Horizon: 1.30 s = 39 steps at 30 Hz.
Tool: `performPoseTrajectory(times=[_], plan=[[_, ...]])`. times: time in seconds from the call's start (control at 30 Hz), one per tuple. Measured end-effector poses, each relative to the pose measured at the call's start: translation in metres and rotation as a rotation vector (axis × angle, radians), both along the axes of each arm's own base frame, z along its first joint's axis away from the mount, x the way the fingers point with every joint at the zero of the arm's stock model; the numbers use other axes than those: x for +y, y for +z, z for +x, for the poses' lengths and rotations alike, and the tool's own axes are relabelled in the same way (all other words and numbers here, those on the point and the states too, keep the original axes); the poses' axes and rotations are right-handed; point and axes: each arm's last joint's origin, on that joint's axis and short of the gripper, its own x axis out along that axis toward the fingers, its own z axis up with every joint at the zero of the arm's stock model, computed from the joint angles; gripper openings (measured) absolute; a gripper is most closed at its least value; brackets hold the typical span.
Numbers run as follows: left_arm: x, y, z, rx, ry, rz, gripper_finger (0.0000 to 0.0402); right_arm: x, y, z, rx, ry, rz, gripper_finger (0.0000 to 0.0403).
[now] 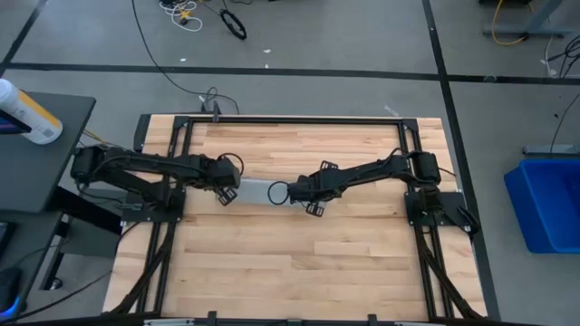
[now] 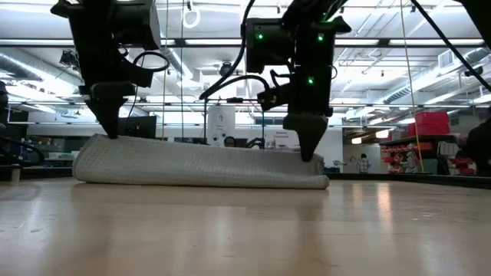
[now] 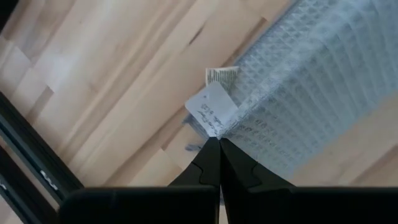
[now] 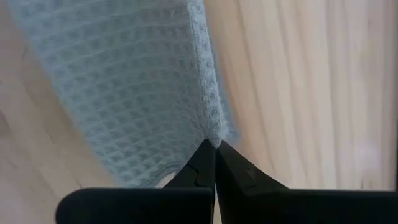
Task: Fold microfiber towels
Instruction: Fold the gray microfiber towel
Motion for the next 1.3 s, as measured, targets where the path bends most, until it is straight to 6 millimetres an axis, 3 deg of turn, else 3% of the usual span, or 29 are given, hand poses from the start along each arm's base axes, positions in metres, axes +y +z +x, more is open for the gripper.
performPoseTrajectory(times=[0.3,0.57,1.3], plan=[[0.011,-0.001,0.003,-0.027,0.0,-0.004,0.0,0.003,-0.005,-0.002,-0.005,-0.009,0.007,0.0],[0.008,-0.026,-0.007,-0.015,0.029,-0.079,0.0,-0.006,-0.002,0.001,-0.017,-0.015,-0.003,0.0],[0.021,-0.027,-0.008,-0.014,0.028,-0.043,0.0,-0.035,-0.001,0.005,-0.04,-0.027,-0.001,0.0]])
